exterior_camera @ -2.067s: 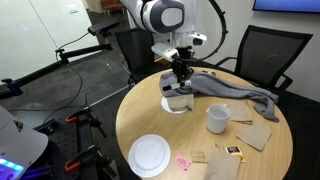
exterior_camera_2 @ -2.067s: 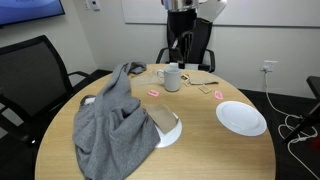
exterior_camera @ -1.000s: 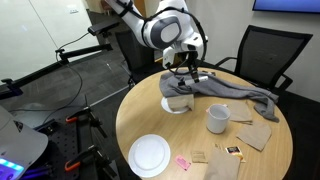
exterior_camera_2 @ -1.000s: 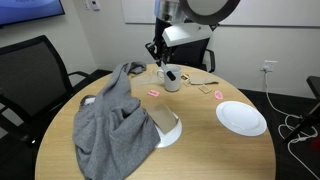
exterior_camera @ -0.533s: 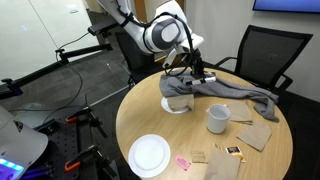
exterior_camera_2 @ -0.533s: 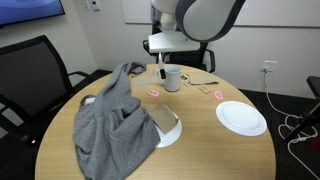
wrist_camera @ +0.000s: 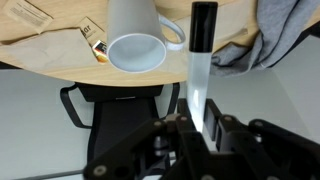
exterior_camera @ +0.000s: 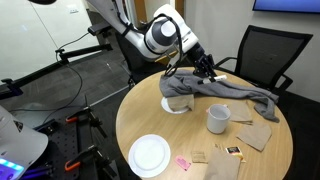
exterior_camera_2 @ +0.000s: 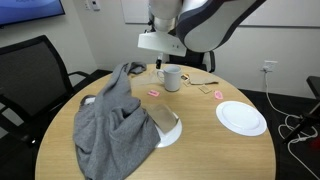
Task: Move the mug to the right, pick the pen and put it in the mug
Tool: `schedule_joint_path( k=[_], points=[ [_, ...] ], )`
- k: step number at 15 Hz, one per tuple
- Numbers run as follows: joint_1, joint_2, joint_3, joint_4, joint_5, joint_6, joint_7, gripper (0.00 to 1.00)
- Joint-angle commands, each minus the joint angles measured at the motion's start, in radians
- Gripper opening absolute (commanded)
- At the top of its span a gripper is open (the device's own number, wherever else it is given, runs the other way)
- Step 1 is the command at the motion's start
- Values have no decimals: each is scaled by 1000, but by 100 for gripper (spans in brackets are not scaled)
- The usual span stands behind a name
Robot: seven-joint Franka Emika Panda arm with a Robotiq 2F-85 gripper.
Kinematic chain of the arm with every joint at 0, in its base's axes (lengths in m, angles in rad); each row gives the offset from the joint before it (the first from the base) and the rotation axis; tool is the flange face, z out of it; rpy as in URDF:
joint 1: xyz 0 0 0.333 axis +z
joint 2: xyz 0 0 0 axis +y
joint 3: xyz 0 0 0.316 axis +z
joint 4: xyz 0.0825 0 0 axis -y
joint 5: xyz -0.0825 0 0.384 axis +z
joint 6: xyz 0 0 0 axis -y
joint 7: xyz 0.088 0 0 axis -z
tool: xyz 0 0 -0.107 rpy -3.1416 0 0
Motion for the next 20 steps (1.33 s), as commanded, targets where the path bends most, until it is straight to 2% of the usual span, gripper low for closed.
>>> schedule_joint_path(
  k=[1,4,9,16,20],
  points=[
    [93,109,-126,9,28,-20,147,5],
    [135,175,-190,8,38,-47,231,5],
    [170,260,-249,17,45,-106,330,5],
    [205,341,-291,20,24,-182,419,5],
    [205,364,-297,37,4,-258,417,5]
  ],
)
